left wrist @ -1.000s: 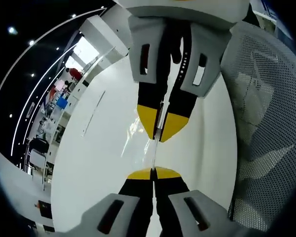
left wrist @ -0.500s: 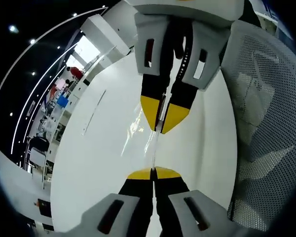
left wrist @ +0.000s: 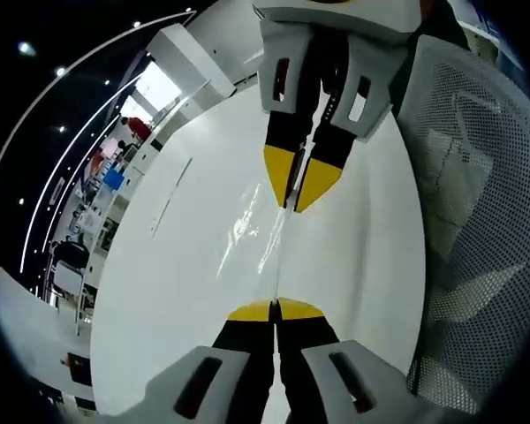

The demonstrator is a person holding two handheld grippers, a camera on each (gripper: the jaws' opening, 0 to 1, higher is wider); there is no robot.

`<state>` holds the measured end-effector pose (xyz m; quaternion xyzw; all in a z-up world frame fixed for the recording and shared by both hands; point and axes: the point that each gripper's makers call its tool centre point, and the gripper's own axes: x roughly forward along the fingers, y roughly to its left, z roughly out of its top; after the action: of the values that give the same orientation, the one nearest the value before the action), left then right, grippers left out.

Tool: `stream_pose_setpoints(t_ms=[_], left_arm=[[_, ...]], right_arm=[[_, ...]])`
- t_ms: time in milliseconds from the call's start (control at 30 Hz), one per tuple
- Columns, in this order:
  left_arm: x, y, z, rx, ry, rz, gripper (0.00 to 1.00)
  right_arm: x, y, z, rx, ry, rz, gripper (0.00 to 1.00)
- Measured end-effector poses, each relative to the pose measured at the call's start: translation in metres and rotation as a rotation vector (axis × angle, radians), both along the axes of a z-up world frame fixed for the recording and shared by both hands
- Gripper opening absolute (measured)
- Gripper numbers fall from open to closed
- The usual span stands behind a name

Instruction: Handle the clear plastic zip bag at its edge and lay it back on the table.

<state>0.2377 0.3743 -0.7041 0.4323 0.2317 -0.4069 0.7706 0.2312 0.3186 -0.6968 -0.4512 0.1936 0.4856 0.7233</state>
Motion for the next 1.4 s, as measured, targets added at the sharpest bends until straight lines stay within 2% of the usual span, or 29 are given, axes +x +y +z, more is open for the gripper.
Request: stream_pose_setpoints(t_ms=[767, 1400], left_arm=[[0.001, 0.0, 0.003, -0.007, 0.0, 0.015, 0.0], [0.007, 0.011, 0.001, -0.006, 0.003, 0.038, 0.0]], right_arm=[[0.0, -0.021, -0.001, 0.003, 0.007, -0.056, 0.0], [0.004, -0.032, -0.002, -0.005, 0.006, -0.082, 0.0]])
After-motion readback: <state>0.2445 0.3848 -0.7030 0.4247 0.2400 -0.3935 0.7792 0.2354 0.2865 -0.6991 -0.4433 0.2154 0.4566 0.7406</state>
